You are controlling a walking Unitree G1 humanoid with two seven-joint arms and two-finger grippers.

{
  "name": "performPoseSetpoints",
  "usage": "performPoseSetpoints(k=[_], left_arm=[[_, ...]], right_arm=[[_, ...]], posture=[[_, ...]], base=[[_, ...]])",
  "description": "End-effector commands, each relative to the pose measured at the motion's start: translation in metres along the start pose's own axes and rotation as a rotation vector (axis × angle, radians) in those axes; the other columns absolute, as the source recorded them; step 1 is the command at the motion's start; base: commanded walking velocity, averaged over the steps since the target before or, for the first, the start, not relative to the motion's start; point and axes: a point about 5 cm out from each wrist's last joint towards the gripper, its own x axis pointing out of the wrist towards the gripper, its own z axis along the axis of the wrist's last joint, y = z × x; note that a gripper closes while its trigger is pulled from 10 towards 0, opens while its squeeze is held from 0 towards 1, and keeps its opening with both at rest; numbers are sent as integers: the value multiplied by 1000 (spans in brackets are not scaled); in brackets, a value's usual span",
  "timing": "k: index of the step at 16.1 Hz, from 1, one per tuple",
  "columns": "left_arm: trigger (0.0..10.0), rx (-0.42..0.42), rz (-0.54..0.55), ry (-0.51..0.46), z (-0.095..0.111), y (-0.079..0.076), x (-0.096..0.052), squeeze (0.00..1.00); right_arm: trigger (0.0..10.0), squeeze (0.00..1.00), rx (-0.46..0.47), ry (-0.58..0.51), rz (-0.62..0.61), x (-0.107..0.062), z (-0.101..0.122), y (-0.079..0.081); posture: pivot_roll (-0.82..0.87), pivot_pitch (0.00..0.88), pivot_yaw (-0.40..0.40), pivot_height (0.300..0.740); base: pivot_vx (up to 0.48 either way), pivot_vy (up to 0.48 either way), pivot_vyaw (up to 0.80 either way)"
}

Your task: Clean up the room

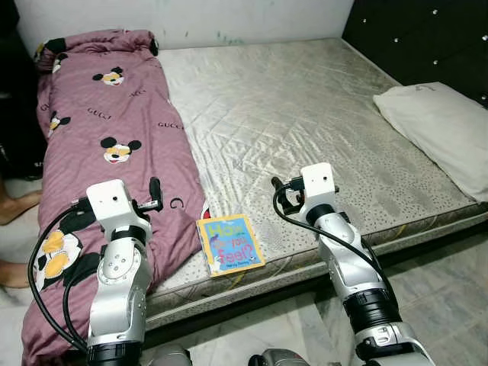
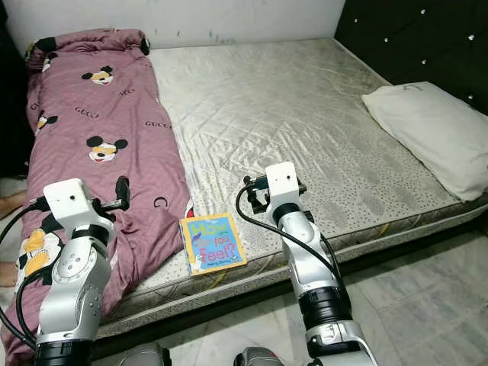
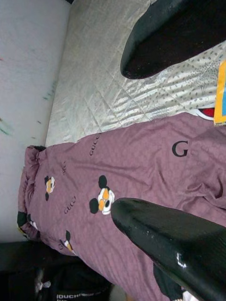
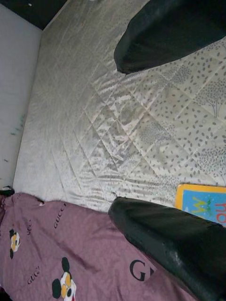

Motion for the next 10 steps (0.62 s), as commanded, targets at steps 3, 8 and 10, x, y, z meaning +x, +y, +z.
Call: performPoseSetpoints(k=[3,8,10], left_arm=[[10000,-20,-43,-29,6,-4,-3,0],[10000,-16,-43,-18,5,-4,-3,0],[10000,-16,-40,-14,5,-4,-3,0]], right_arm=[[10000,0,5,5,-3,-1,0,-2],[10000,0,5,2,0,-1,0,-2],[10000,0,-1,2,8,-1,0,-1]], posture=[[-37,0,-62,740],[-38,0,-62,740],[-36,0,-63,740]], base=[[0,0,0],[0,0,0],[0,0,0]])
